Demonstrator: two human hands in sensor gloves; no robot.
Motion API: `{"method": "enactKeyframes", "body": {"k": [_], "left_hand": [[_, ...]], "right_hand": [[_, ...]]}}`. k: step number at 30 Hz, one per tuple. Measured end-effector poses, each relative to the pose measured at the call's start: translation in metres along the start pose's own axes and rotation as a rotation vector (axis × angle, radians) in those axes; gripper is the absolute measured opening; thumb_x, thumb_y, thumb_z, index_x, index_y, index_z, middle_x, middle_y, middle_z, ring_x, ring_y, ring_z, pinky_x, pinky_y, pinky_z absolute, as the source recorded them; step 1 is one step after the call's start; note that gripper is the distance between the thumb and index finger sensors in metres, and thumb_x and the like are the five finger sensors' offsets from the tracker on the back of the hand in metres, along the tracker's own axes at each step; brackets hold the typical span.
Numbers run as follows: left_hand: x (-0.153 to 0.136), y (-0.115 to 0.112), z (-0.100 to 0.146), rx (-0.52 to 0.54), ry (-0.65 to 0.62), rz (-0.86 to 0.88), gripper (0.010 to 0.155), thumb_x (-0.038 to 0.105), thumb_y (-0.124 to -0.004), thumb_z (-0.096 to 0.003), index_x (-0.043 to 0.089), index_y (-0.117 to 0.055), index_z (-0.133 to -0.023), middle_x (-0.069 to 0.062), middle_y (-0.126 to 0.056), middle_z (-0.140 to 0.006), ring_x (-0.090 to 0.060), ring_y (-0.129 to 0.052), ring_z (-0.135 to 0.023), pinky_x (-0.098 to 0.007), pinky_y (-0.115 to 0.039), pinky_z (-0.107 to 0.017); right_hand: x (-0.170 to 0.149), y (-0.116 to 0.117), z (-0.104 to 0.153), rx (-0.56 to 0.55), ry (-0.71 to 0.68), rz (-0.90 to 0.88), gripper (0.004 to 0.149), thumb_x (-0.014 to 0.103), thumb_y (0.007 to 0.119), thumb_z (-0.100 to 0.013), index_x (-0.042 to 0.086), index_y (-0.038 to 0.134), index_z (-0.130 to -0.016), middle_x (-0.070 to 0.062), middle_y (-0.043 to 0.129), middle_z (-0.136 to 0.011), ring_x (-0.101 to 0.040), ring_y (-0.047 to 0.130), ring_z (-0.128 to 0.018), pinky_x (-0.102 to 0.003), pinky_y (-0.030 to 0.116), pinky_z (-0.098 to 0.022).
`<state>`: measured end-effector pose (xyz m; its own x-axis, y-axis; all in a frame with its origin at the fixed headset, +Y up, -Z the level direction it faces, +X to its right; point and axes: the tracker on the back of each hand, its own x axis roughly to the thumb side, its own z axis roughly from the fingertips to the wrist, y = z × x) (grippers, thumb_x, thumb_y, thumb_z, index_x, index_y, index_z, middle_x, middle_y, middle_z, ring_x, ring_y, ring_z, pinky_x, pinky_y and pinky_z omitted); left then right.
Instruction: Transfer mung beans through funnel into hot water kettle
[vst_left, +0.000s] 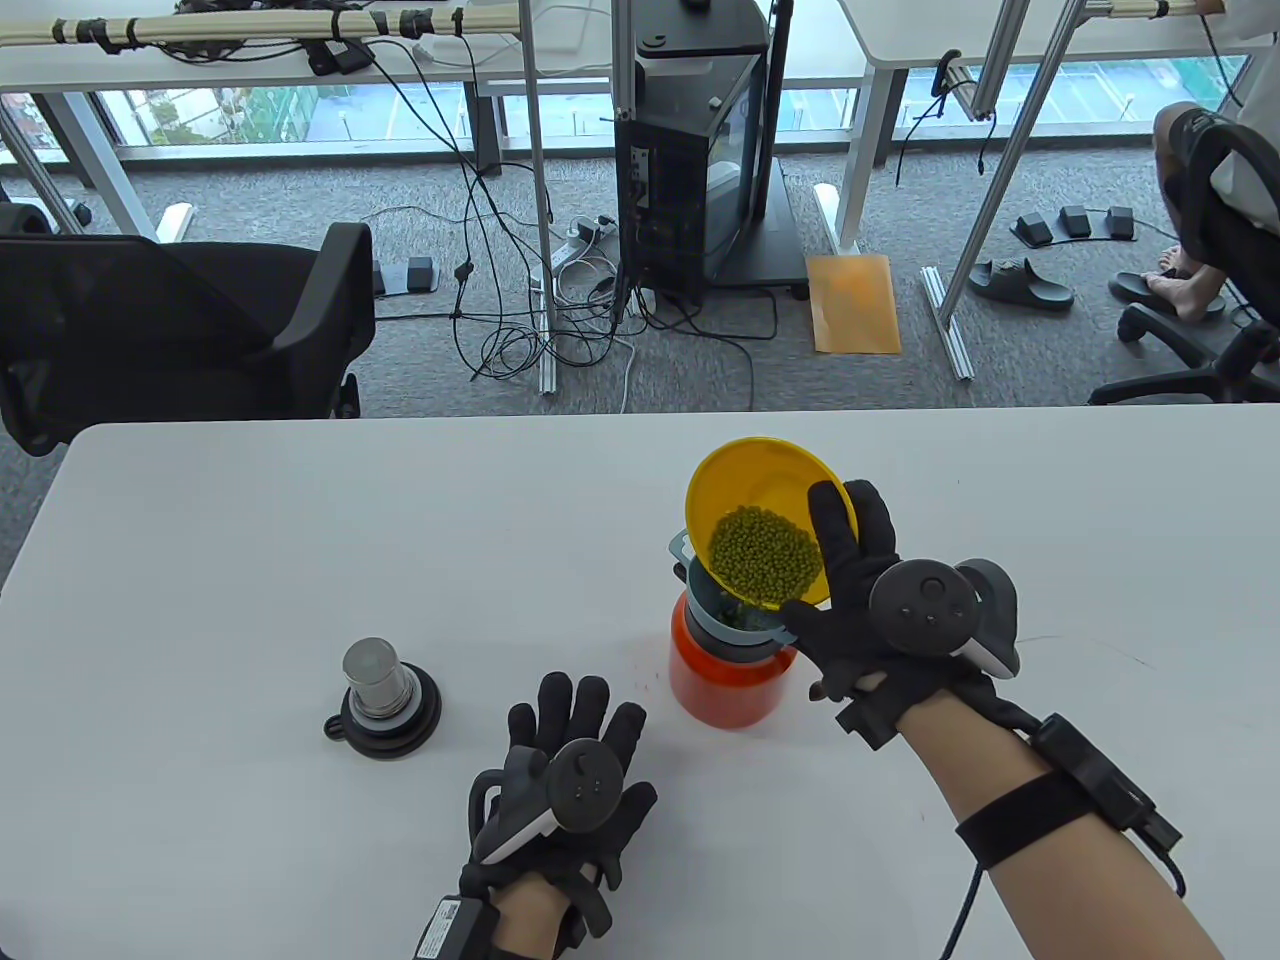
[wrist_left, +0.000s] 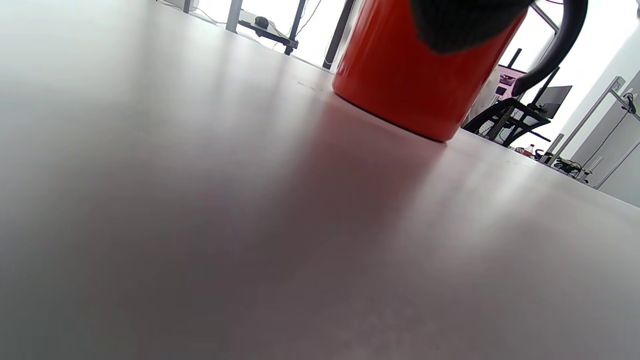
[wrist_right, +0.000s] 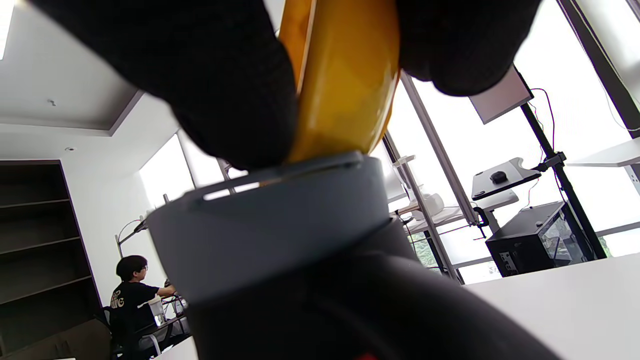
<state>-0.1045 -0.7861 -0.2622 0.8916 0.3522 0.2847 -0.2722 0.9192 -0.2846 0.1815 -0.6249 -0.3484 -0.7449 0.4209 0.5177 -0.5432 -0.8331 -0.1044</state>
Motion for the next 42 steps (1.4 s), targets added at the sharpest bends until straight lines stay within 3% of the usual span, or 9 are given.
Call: {"method": "enactKeyframes", "body": {"k": [15, 26, 31, 37, 42], "left_hand": [[0.0, 0.001, 0.0, 0.0, -0.002, 0.008, 0.078, 0.054, -0.069, -0.0475, 0.031, -0.028, -0.11, -0.005, -0.002, -0.114, -0.04, 0.012, -0.099, -0.067, -0.004, -0.068], [0.0, 0.001, 0.0, 0.003, -0.006, 0.01, 0.078, 0.054, -0.069, -0.0475, 0.03, -0.028, -0.11, -0.005, -0.002, -0.114, -0.04, 0.012, -0.099, -0.067, -0.004, -0.068], [0.0, 0.001, 0.0, 0.003, -0.006, 0.011, 0.078, 0.054, -0.069, -0.0475, 0.03, -0.028, -0.11, -0.005, -0.002, -0.114, -0.04, 0.012, -0.099, -0.067, -0.004, -0.068], [0.0, 0.002, 0.0, 0.003, -0.005, 0.014, 0.078, 0.054, -0.069, -0.0475, 0.03, -0.029, -0.11, -0.005, -0.002, -0.114, -0.04, 0.012, -0.099, -0.067, -0.004, -0.068], [-0.001, 0.002, 0.0, 0.005, -0.006, 0.017, 0.078, 0.054, -0.069, -0.0474, 0.031, -0.029, -0.11, -0.005, -0.002, -0.114, -0.04, 0.012, -0.099, -0.067, -0.004, -0.068]], "right_hand": [[0.007, 0.001, -0.001, -0.005, -0.04, 0.115, 0.108, 0.022, 0.099, -0.037, 0.003, 0.018, -0.106, -0.037, 0.006, -0.097, -0.059, 0.056, -0.087, -0.057, 0.067, -0.055], [0.02, 0.004, 0.001, -0.03, -0.158, 0.288, 0.107, 0.021, 0.098, -0.037, 0.004, 0.018, -0.106, -0.035, 0.004, -0.097, -0.058, 0.054, -0.088, -0.059, 0.065, -0.057], [0.032, 0.005, 0.006, -0.069, -0.274, 0.448, 0.106, 0.022, 0.096, -0.039, 0.005, 0.015, -0.105, -0.034, 0.002, -0.097, -0.058, 0.052, -0.089, -0.061, 0.062, -0.059], [0.018, -0.006, 0.007, -0.138, -0.122, 0.209, 0.104, 0.025, 0.095, -0.04, 0.004, 0.016, -0.105, -0.036, 0.006, -0.097, -0.056, 0.057, -0.089, -0.061, 0.064, -0.059], [-0.012, -0.021, 0.012, -0.2, 0.076, 0.033, 0.103, 0.033, 0.094, -0.04, 0.001, 0.022, -0.106, -0.039, 0.015, -0.096, -0.054, 0.061, -0.088, -0.062, 0.065, -0.058]]}}
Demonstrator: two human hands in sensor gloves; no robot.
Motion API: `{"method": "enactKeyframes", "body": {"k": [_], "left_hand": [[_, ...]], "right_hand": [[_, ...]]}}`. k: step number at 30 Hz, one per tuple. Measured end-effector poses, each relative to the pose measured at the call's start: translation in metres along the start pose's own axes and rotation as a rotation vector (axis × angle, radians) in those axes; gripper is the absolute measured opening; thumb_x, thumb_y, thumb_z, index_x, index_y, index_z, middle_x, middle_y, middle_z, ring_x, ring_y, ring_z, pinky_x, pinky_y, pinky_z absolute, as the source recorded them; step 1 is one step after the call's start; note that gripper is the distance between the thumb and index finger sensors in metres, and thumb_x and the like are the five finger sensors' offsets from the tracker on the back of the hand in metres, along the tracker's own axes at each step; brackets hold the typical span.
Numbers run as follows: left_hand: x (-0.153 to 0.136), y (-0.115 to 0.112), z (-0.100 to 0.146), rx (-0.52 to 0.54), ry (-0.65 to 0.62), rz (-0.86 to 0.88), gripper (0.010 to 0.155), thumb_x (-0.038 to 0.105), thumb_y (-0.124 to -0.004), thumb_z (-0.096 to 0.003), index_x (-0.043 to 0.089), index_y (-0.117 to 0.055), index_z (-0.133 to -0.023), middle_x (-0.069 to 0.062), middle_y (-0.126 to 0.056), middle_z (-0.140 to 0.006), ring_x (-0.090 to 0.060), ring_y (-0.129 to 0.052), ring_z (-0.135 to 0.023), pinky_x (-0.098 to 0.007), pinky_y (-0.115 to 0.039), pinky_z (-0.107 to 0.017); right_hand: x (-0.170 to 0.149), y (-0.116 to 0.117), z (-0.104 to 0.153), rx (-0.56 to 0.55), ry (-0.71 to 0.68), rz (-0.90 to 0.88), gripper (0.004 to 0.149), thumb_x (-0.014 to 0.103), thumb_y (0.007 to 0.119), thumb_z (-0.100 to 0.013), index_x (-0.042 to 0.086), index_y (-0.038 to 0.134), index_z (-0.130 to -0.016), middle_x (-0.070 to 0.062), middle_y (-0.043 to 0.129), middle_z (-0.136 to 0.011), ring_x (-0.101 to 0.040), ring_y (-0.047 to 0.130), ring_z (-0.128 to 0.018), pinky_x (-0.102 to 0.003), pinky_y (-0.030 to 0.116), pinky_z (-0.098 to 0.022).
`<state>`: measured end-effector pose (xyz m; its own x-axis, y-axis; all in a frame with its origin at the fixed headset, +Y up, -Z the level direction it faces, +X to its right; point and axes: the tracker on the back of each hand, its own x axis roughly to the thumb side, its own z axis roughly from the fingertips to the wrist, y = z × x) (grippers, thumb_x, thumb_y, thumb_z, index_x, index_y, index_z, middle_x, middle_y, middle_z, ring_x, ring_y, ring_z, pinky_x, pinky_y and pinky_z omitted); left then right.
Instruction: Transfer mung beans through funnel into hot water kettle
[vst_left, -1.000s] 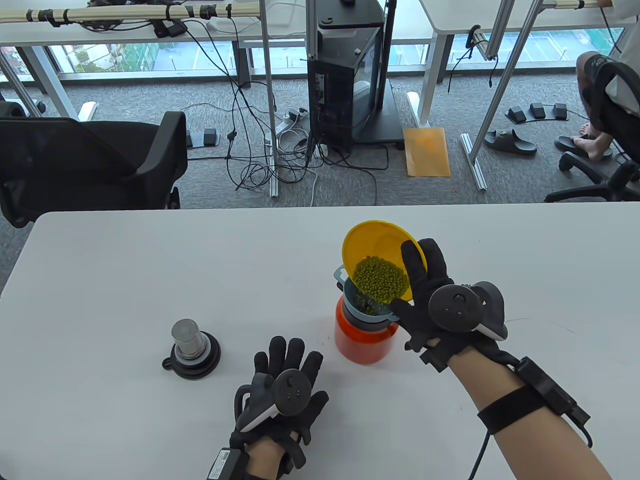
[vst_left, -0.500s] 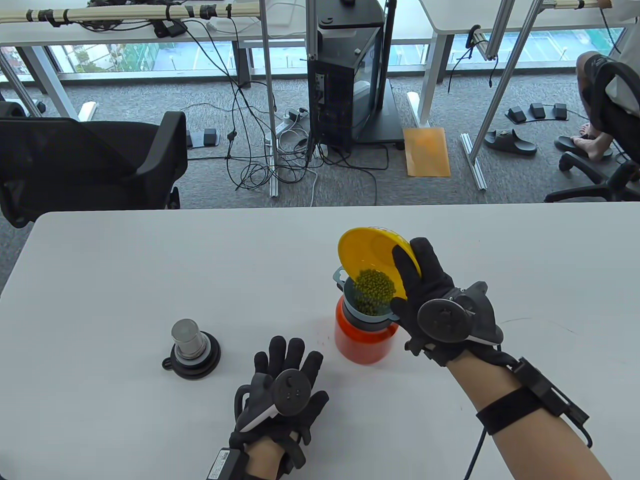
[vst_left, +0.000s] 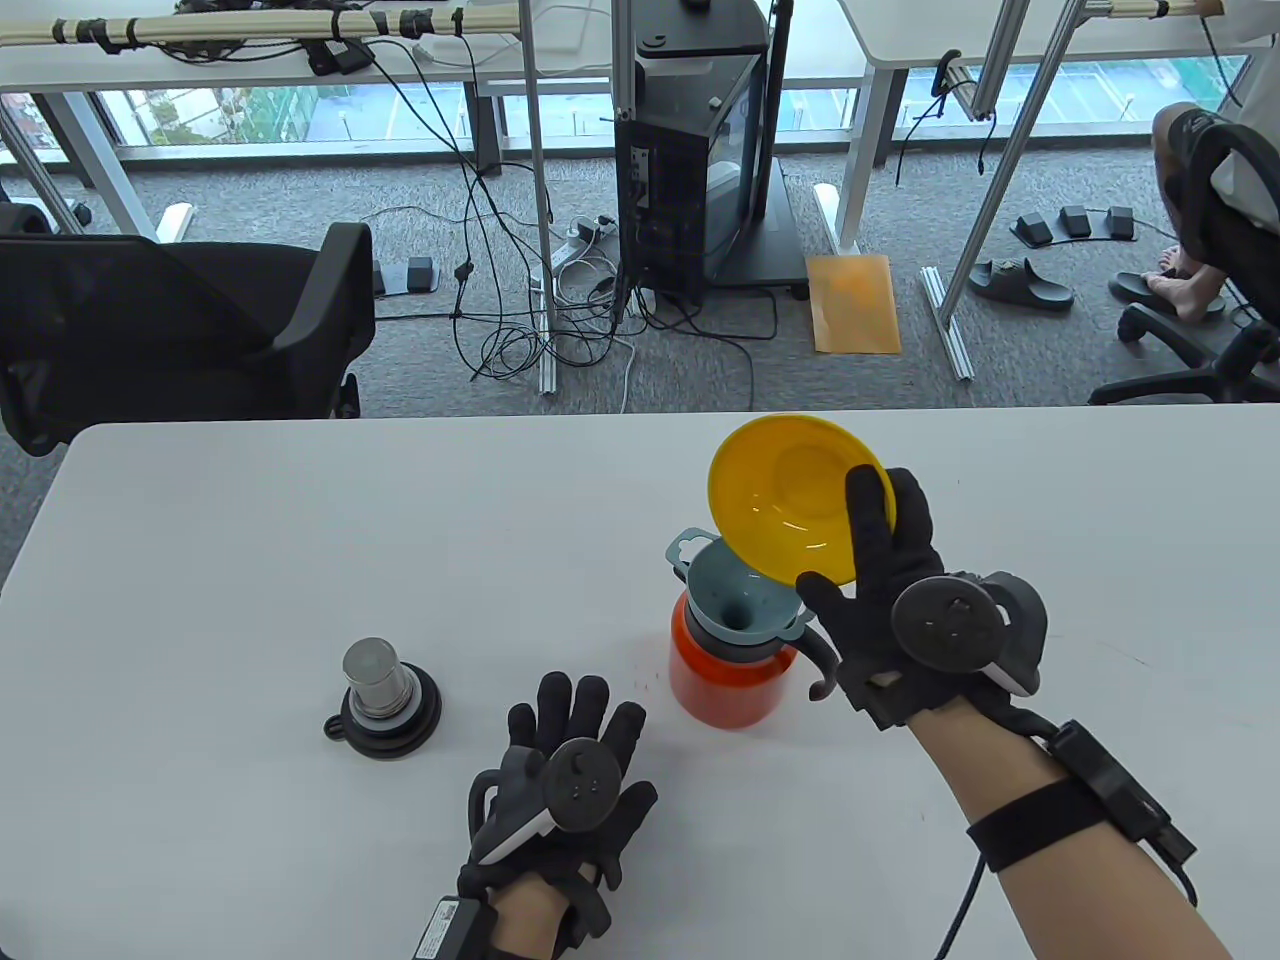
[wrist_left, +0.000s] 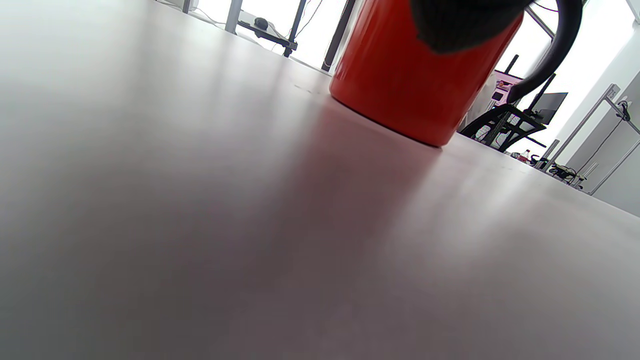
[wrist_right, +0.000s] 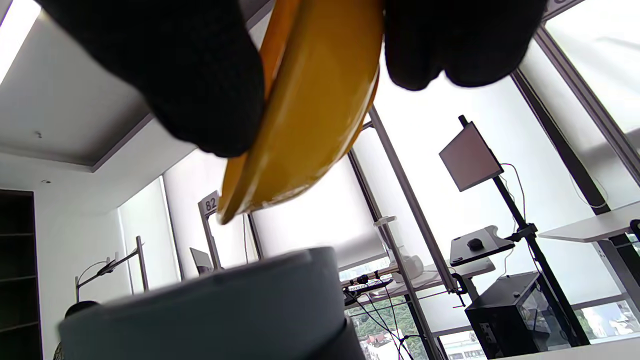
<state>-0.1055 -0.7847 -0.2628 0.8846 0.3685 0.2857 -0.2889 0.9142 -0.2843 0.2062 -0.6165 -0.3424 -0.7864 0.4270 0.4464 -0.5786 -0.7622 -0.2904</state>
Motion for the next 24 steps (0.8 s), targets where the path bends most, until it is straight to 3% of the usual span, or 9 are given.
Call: {"method": "enactKeyframes", "body": {"k": [4, 8, 14, 24], "left_hand": [[0.0, 0.0, 0.0, 0.001, 0.0, 0.001, 0.078, 0.054, -0.069, -0.0475, 0.03, -0.029, -0.11, -0.006, -0.002, -0.114, -0.04, 0.012, -0.099, -0.067, -0.004, -0.068], [0.0, 0.0, 0.0, 0.002, 0.0, 0.002, 0.078, 0.054, -0.069, -0.0475, 0.03, -0.029, -0.11, -0.006, -0.002, -0.114, -0.04, 0.012, -0.099, -0.067, -0.004, -0.068], [0.0, 0.0, 0.001, -0.002, 0.0, 0.003, 0.078, 0.054, -0.069, -0.0475, 0.03, -0.029, -0.11, -0.006, -0.002, -0.114, -0.04, 0.012, -0.099, -0.067, -0.004, -0.068], [0.001, -0.001, 0.001, -0.011, 0.005, -0.002, 0.078, 0.054, -0.069, -0.0475, 0.03, -0.029, -0.11, -0.006, -0.002, -0.114, -0.04, 0.012, -0.099, -0.067, -0.004, -0.068]], "right_hand": [[-0.037, -0.005, 0.006, -0.005, 0.175, -0.112, 0.101, 0.037, 0.092, -0.042, 0.0, 0.023, -0.106, -0.039, 0.018, -0.097, -0.056, 0.062, -0.086, -0.064, 0.065, -0.056], [-0.076, -0.002, 0.023, 0.018, 0.314, -0.086, 0.096, 0.037, 0.09, -0.043, 0.0, 0.027, -0.106, -0.038, 0.022, -0.098, -0.057, 0.062, -0.086, -0.065, 0.065, -0.055], [-0.127, 0.016, 0.058, 0.142, 0.499, -0.133, 0.094, 0.037, 0.088, -0.045, -0.001, 0.028, -0.106, -0.039, 0.023, -0.098, -0.06, 0.058, -0.086, -0.068, 0.061, -0.055], [-0.154, 0.048, 0.096, 0.303, 0.616, -0.197, 0.092, 0.039, 0.087, -0.045, -0.004, 0.034, -0.106, -0.042, 0.032, -0.097, -0.066, 0.058, -0.082, -0.071, 0.058, -0.052]]}}
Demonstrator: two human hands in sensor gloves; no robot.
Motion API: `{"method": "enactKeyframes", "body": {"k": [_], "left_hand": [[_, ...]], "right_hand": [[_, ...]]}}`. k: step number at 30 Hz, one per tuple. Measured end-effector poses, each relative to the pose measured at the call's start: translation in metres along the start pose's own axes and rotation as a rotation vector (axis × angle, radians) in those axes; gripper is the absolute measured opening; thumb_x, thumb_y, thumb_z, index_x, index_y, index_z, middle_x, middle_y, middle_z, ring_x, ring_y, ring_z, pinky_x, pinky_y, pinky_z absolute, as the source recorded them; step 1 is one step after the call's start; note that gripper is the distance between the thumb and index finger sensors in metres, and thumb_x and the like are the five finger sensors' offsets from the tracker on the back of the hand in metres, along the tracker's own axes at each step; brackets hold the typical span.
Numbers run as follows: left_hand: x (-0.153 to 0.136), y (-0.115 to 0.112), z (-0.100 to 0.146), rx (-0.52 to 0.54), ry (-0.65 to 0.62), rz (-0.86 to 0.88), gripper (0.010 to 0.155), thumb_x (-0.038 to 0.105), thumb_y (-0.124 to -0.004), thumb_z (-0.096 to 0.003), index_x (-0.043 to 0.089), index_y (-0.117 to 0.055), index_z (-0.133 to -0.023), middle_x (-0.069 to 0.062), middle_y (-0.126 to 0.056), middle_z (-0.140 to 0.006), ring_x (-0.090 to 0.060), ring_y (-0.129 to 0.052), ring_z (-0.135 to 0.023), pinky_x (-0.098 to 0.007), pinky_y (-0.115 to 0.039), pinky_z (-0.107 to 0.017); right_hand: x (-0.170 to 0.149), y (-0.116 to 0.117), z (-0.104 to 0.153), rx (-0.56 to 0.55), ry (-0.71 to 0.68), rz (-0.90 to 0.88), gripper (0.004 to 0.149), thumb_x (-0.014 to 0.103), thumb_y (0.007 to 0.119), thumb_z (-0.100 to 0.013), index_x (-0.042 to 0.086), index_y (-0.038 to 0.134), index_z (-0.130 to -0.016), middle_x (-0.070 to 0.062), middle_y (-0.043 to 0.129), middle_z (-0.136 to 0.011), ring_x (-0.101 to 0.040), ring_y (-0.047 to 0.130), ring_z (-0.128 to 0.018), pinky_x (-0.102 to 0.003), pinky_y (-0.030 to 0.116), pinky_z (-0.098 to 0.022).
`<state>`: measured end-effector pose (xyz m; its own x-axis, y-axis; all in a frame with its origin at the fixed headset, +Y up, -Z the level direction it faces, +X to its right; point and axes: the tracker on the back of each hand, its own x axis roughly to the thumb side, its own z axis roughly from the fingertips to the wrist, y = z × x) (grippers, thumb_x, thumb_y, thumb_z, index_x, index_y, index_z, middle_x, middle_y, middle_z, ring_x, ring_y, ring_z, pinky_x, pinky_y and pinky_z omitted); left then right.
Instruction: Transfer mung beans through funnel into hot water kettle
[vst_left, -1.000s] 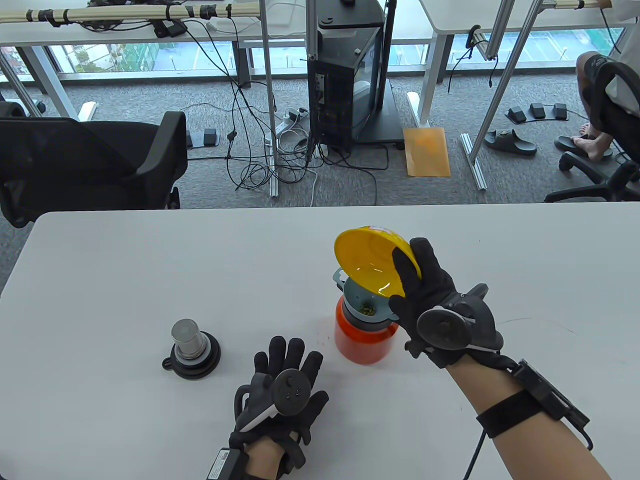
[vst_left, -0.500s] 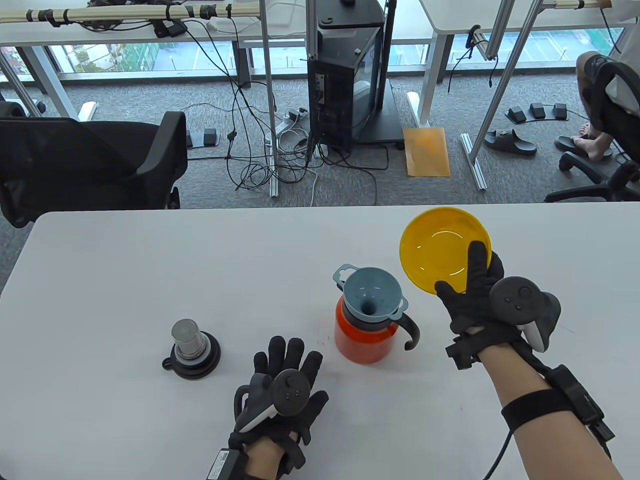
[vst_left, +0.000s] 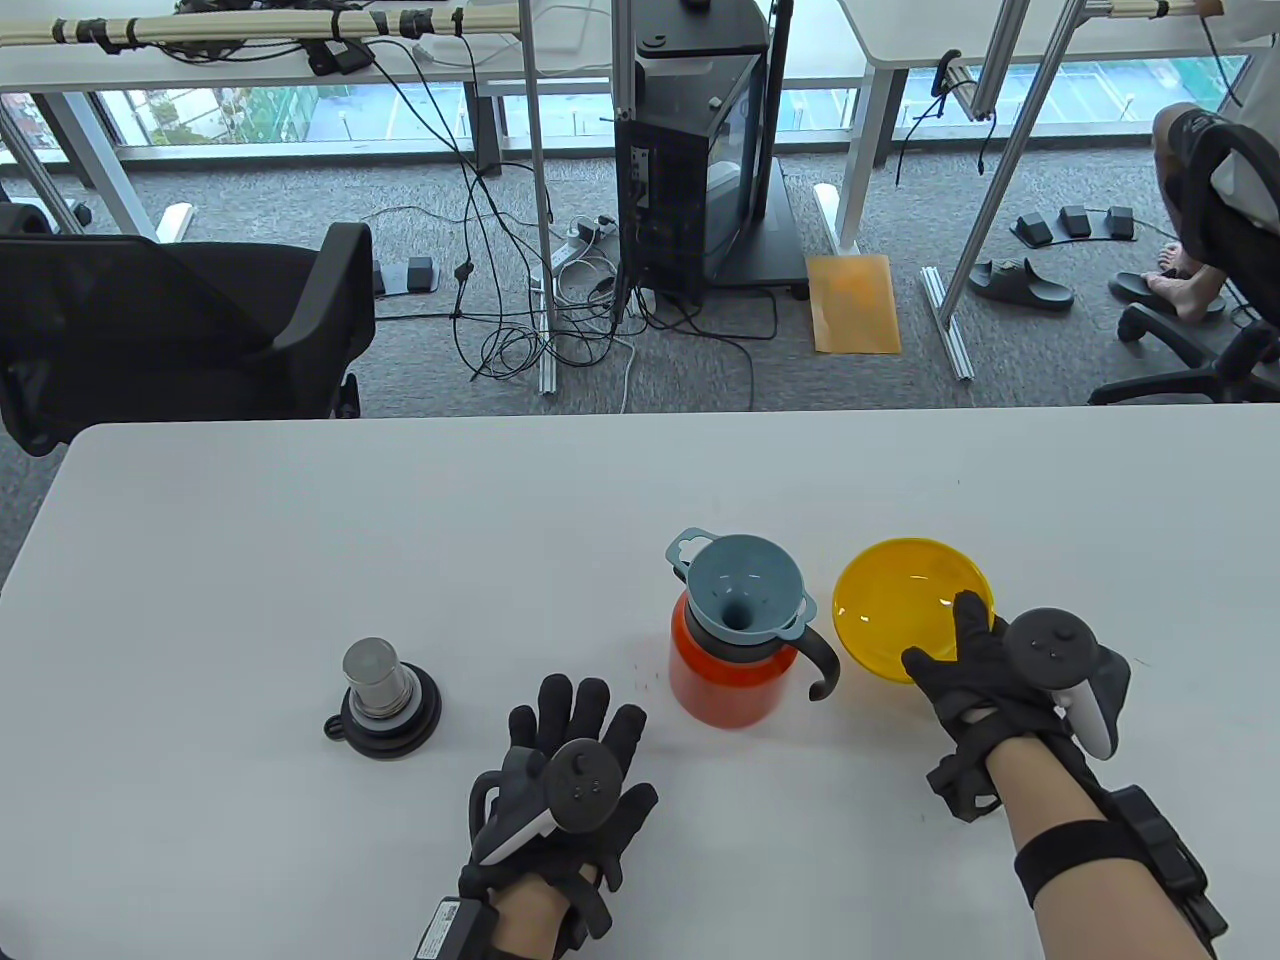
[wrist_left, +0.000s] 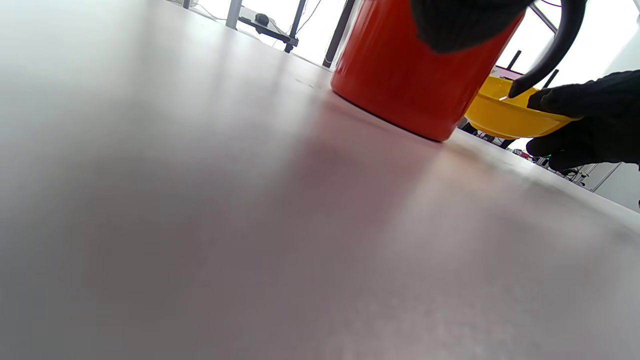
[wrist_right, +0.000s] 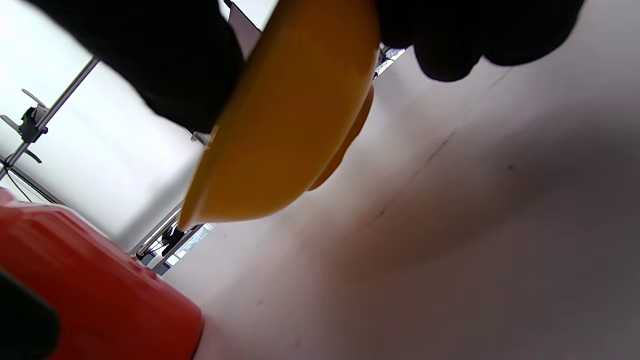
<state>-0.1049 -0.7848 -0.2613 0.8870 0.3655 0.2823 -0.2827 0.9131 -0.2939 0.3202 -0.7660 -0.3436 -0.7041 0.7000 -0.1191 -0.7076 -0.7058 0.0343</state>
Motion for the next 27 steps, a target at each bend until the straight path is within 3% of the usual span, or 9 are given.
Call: {"method": "enactKeyframes", "body": {"k": [6, 9, 18, 23, 27], "left_hand": [[0.0, 0.0, 0.0, 0.004, 0.001, -0.001, 0.078, 0.054, -0.069, -0.0474, 0.031, -0.029, -0.11, -0.006, -0.001, -0.113, -0.04, 0.012, -0.099, -0.067, -0.004, -0.068], [0.0, 0.0, 0.0, 0.001, 0.002, -0.003, 0.078, 0.054, -0.069, -0.0475, 0.03, -0.029, -0.11, -0.005, -0.001, -0.113, -0.04, 0.013, -0.099, -0.067, -0.004, -0.068], [0.0, 0.0, 0.0, 0.0, 0.007, -0.008, 0.078, 0.054, -0.069, -0.0476, 0.03, -0.029, -0.11, -0.005, -0.001, -0.113, -0.04, 0.013, -0.099, -0.067, -0.004, -0.068], [0.001, 0.0, 0.0, -0.003, 0.012, -0.012, 0.078, 0.054, -0.069, -0.0475, 0.031, -0.029, -0.11, -0.005, -0.001, -0.113, -0.04, 0.013, -0.099, -0.067, -0.004, -0.068], [0.001, 0.0, 0.0, -0.001, 0.01, -0.013, 0.078, 0.054, -0.069, -0.0475, 0.031, -0.029, -0.11, -0.005, -0.001, -0.113, -0.04, 0.013, -0.099, -0.067, -0.004, -0.068]], "right_hand": [[-0.004, 0.012, 0.0, 0.066, 0.028, 0.048, 0.09, 0.042, 0.086, -0.046, -0.002, 0.037, -0.107, -0.041, 0.037, -0.096, -0.063, 0.06, -0.078, -0.071, 0.054, -0.051], [-0.004, 0.014, 0.0, 0.088, 0.052, 0.085, 0.087, 0.044, 0.08, -0.049, -0.003, 0.036, -0.108, -0.04, 0.035, -0.097, -0.063, 0.056, -0.078, -0.071, 0.052, -0.052], [-0.006, 0.01, 0.005, 0.085, 0.054, 0.106, 0.087, 0.044, 0.077, -0.051, -0.002, 0.032, -0.109, -0.038, 0.001, -0.098, -0.071, 0.011, -0.084, -0.076, 0.034, -0.055], [0.02, -0.004, 0.005, 0.07, -0.039, 0.107, 0.088, 0.045, 0.077, -0.051, 0.002, 0.028, -0.11, -0.036, -0.002, -0.098, -0.069, 0.005, -0.084, -0.077, 0.029, -0.056], [0.06, -0.014, 0.005, 0.038, -0.179, 0.104, 0.089, 0.044, 0.079, -0.05, 0.003, 0.029, -0.11, -0.036, -0.001, -0.098, -0.068, 0.004, -0.085, -0.077, 0.029, -0.056]]}}
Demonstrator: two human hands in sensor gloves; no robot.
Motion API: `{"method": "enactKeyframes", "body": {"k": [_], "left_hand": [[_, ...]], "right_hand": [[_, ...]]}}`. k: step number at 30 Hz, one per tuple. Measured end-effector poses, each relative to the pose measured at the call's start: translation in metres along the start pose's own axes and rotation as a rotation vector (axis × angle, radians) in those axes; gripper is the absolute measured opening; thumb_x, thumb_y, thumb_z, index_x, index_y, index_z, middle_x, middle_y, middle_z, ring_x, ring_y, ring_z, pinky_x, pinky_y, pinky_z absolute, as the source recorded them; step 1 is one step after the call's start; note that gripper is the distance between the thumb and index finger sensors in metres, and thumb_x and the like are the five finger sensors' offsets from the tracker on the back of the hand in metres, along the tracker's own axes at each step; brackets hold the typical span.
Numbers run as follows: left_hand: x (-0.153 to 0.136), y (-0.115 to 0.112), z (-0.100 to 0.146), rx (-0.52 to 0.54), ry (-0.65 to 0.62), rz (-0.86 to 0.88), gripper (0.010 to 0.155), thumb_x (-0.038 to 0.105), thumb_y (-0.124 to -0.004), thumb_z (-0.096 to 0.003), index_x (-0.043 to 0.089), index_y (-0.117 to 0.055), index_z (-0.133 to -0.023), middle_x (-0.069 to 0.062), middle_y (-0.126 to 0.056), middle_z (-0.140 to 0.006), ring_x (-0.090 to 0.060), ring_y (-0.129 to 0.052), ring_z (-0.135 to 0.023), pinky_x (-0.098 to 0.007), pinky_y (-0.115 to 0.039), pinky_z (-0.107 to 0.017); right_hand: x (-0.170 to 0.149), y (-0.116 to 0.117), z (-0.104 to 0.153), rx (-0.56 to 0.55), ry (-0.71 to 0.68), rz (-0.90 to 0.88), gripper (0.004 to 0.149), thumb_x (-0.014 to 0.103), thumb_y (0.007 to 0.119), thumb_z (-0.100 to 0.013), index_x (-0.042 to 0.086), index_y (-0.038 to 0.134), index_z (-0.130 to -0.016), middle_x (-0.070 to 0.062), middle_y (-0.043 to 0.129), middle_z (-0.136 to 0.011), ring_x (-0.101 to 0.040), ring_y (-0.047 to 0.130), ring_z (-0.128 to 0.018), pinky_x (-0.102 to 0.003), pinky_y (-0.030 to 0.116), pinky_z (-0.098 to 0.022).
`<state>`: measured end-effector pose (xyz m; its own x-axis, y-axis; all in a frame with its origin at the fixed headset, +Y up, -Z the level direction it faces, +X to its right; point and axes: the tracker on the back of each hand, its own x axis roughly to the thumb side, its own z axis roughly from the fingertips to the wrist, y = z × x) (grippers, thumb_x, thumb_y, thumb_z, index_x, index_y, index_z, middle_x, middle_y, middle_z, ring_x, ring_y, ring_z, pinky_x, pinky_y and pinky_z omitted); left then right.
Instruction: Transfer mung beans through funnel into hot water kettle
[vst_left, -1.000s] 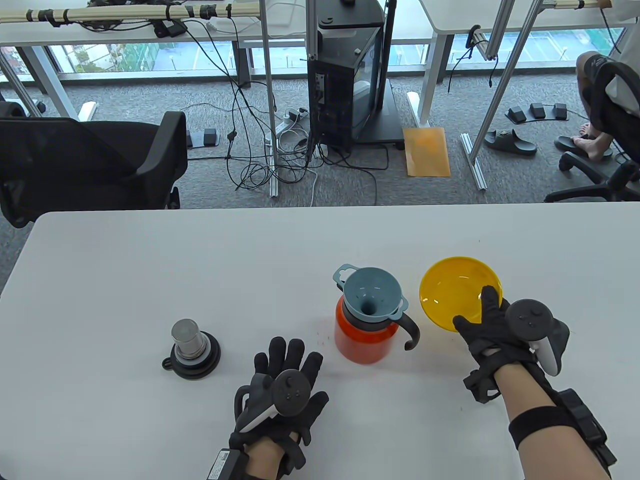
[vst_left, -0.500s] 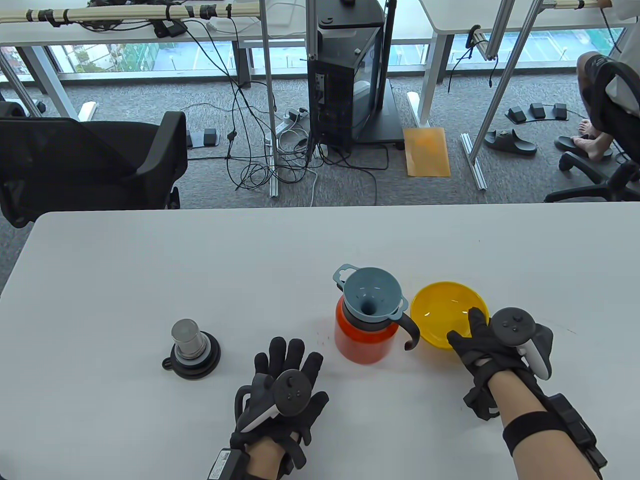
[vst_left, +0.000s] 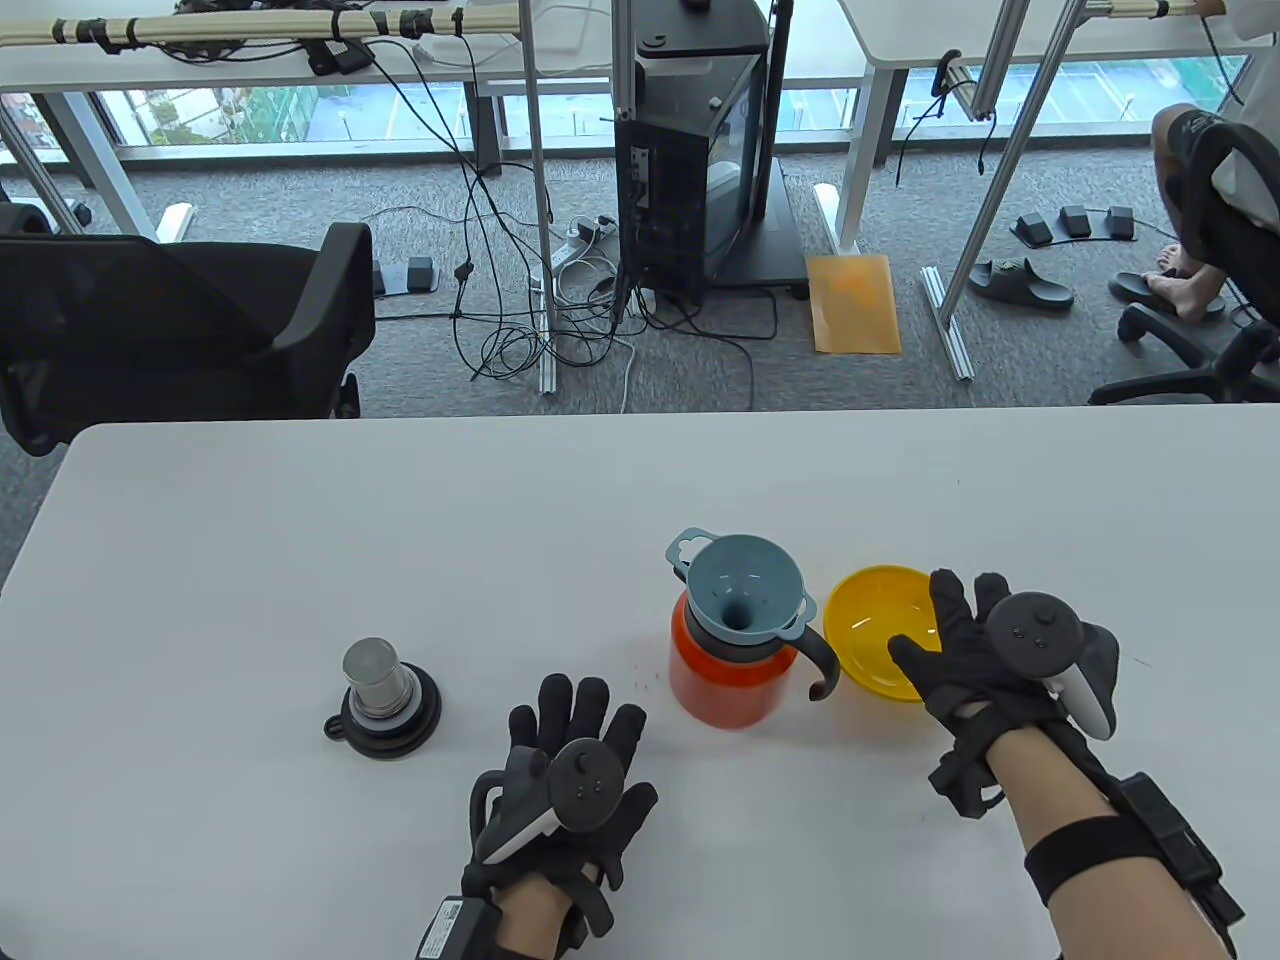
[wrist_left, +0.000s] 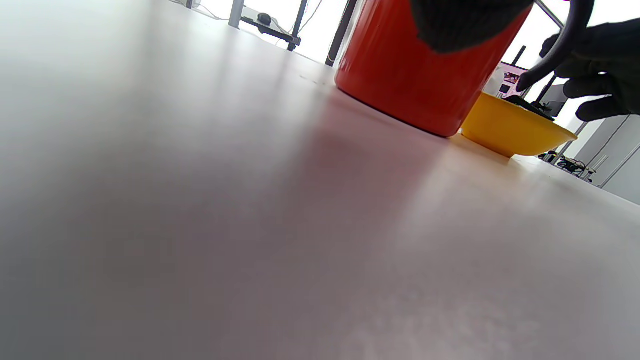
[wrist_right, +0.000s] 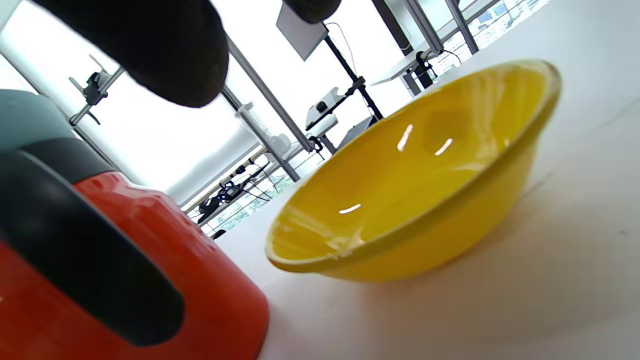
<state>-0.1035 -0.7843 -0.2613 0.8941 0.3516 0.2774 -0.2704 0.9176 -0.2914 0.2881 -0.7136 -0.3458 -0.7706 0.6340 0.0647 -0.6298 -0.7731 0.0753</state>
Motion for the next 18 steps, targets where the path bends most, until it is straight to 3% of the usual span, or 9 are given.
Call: {"method": "enactKeyframes", "body": {"k": [5, 13, 18], "left_hand": [[0.0, 0.0, 0.0, 0.0, -0.002, 0.002, 0.078, 0.054, -0.069, -0.0475, 0.03, -0.029, -0.11, -0.005, -0.001, -0.113, -0.04, 0.012, -0.099, -0.067, -0.004, -0.068], [-0.001, 0.0, 0.0, 0.004, -0.005, 0.013, 0.078, 0.054, -0.069, -0.0475, 0.03, -0.029, -0.11, -0.006, -0.002, -0.113, -0.04, 0.012, -0.099, -0.067, -0.004, -0.068], [-0.001, 0.0, 0.0, 0.003, -0.01, 0.016, 0.078, 0.054, -0.069, -0.0475, 0.03, -0.029, -0.11, -0.005, -0.002, -0.113, -0.04, 0.012, -0.099, -0.067, -0.004, -0.068]], "right_hand": [[0.045, -0.004, -0.004, 0.01, -0.154, 0.05, 0.089, 0.042, 0.083, -0.049, 0.007, 0.029, -0.111, -0.035, -0.001, -0.099, -0.067, 0.003, -0.085, -0.077, 0.028, -0.057], [0.096, 0.01, -0.001, 0.047, -0.382, 0.176, 0.092, 0.032, 0.094, -0.043, 0.019, 0.033, -0.111, -0.032, -0.004, -0.099, -0.066, 0.002, -0.086, -0.078, 0.026, -0.058], [0.112, 0.019, 0.0, 0.033, -0.454, 0.207, 0.081, 0.027, 0.094, -0.043, 0.023, 0.047, -0.109, -0.031, -0.002, -0.1, -0.066, 0.003, -0.087, -0.078, 0.027, -0.058]]}}
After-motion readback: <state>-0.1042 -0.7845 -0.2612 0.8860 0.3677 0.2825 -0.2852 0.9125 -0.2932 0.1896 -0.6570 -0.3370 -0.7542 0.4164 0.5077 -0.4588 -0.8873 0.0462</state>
